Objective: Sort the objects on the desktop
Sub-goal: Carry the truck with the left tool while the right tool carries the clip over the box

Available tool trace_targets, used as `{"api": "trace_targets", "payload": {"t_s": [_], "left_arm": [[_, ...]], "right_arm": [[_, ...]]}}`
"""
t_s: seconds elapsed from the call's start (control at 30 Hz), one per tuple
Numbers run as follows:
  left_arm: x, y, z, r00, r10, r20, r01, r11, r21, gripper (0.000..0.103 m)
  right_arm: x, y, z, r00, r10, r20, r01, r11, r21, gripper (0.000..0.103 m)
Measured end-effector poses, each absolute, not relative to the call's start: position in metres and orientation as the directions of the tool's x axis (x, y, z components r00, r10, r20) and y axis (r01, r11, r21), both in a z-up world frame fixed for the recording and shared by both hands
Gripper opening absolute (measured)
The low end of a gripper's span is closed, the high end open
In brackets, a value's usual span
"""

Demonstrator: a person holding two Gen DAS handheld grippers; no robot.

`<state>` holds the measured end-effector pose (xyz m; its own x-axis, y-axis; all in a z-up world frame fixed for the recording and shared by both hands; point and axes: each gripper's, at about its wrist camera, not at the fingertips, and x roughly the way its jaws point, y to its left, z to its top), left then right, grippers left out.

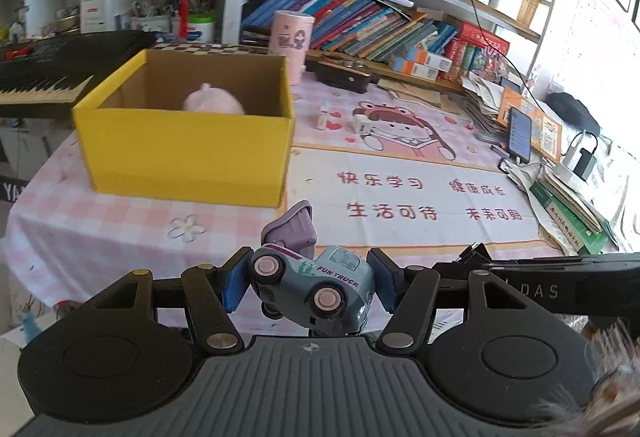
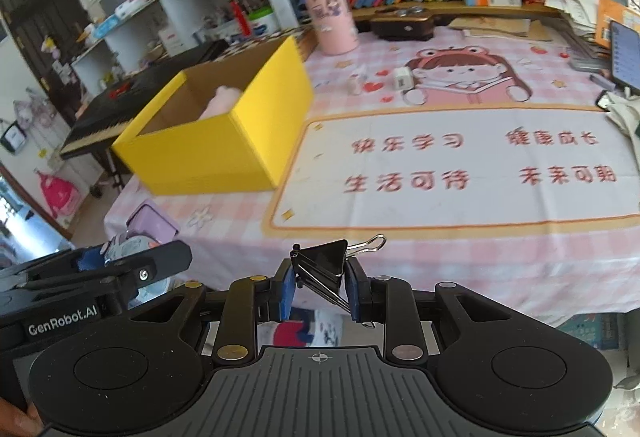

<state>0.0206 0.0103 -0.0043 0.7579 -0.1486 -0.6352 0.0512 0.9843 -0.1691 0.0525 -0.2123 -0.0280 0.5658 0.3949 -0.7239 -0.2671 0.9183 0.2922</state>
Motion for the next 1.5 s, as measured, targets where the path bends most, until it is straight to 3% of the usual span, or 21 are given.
{"api": "trace_targets", "payload": {"t_s": [1.5], "left_arm": [[-0.018, 0.091, -0.001, 0.787, -0.058, -0.614, -0.089, 0.974, -0.207, 0.059]], "right_arm": [[0.031, -0.115, -0.020, 0.483, 0.493, -0.723, -0.462, 0.845, 0.267, 0.026]]}}
